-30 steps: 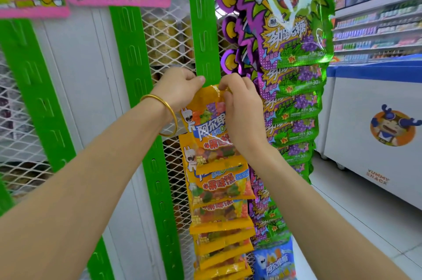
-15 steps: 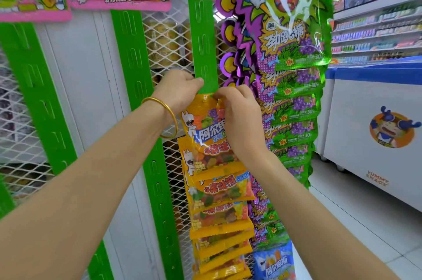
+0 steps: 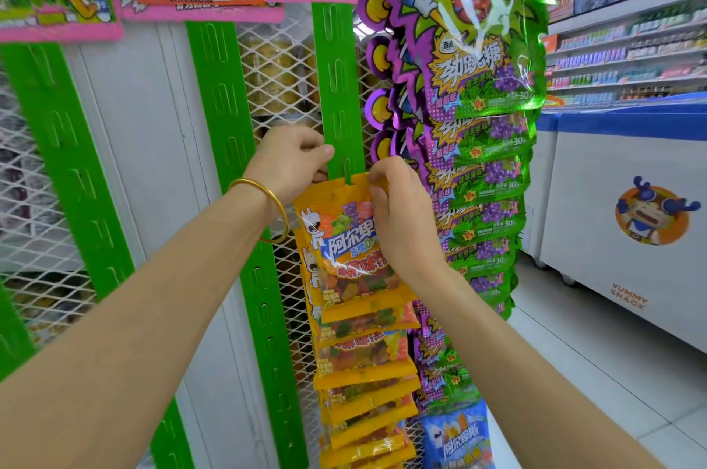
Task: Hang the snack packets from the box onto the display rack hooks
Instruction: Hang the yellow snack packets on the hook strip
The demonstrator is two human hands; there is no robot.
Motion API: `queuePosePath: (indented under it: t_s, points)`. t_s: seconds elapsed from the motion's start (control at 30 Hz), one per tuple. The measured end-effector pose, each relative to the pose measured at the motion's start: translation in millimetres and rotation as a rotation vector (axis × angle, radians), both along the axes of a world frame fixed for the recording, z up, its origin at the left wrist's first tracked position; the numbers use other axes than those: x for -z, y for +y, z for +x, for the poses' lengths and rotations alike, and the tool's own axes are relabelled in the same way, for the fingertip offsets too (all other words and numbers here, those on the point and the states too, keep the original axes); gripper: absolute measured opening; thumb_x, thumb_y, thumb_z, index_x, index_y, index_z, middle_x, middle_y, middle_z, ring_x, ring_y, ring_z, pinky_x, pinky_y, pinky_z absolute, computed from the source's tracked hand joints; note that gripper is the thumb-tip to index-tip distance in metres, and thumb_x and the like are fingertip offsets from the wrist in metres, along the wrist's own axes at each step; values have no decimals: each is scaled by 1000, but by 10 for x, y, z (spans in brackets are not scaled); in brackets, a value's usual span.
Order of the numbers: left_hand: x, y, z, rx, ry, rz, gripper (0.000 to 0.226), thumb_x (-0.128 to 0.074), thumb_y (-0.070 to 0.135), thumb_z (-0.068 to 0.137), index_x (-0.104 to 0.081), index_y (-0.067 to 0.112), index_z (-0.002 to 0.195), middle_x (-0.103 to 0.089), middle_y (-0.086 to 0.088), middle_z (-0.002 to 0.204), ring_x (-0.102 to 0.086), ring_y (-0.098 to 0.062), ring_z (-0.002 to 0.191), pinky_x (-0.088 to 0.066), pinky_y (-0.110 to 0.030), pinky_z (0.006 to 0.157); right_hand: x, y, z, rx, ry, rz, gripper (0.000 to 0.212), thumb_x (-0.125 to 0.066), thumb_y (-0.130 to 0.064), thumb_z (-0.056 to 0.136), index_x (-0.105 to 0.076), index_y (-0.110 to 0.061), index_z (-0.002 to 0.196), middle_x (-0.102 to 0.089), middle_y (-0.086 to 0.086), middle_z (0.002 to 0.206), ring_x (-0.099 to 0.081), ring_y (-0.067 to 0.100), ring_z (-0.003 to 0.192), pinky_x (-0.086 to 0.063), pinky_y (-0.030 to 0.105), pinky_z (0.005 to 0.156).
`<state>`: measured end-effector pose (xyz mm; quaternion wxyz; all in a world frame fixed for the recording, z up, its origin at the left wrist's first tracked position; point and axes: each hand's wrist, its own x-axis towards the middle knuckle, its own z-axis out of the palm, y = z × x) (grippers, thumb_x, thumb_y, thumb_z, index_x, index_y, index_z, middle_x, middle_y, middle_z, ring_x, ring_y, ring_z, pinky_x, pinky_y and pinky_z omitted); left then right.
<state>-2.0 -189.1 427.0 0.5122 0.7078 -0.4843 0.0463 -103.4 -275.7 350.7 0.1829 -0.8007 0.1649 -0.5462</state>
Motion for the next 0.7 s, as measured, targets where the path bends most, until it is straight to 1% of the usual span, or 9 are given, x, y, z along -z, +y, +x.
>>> queuePosePath:
  t_s: [0.07,0.2,0.33,0.37,0.47,0.53,0.57,0.63,0.7]
  points:
    - [1,-11,2,4,10,-10,11,-53,11,93,-63,6,91,-62,-5,78,-59,-8,66,-50,-8,56,24,15,2,4,4,10,19,-45,5,91,-49,-6,106,-52,8,108,-40,9,83,-29,16,65]
    - [12,-24,10,-14,1,-11,21,-54,11,92,-59,15,72,-60,-1,70,-59,-8,64,-50,-10,57,56,49,22,25,9,30,14,-44,-3,95,-48,-7,108,-52,9,108,-50,26,87,-40,37,73]
    - [3,0,-22,-28,-18,5,23,-54,12,92,-58,15,70,-60,-2,73,-59,-8,65,-50,-11,60,47,89,-26,21,-12,42,20,-46,-1,94,-47,-7,112,-50,8,110,-46,18,85,-37,20,67]
    - [7,7,-32,-29,-22,6,23,-54,12,92,-59,14,71,-61,-5,74,-60,-11,67,-52,-15,64,51,106,-52,22,-27,42,21,-47,-4,94,-47,-6,115,-50,8,112,-47,19,85,-36,21,67]
    - [62,48,-63,-44,-44,-18,12,-55,11,91,-64,7,85,-66,-12,84,-65,-22,80,-55,-35,81,92,174,-135,108,-35,38,28,-50,-15,95,-45,-9,122,-47,7,118,-54,28,83,-44,38,67]
    - [139,106,-84,-91,-124,-24,14,-55,13,91,-64,8,101,-67,-7,92,-65,-19,86,-53,-34,84,147,219,-184,251,-48,-2,31,-57,-20,92,-48,-12,120,-47,6,119,-58,29,82,-43,34,55]
    - [193,149,-99,-127,-182,-35,18,-55,14,91,-63,10,106,-66,-2,95,-63,-14,88,-51,-28,83,182,237,-207,326,-56,-30,32,-61,-21,88,-51,-12,118,-49,6,119,-58,29,86,-40,31,52]
    - [338,258,-138,-194,-285,-83,22,-55,16,90,-60,14,112,-62,3,101,-57,-9,93,-46,-22,83,274,266,-259,404,-57,-52,34,-67,-21,84,-54,-12,114,-52,7,117,-57,30,95,-39,29,51]
    - [517,357,-155,-241,-356,-135,26,-56,17,89,-57,14,114,-61,1,109,-55,-14,102,-44,-29,91,389,277,-310,391,-42,-21,33,-67,-20,83,-55,-13,113,-52,6,117,-55,28,100,-41,30,54]
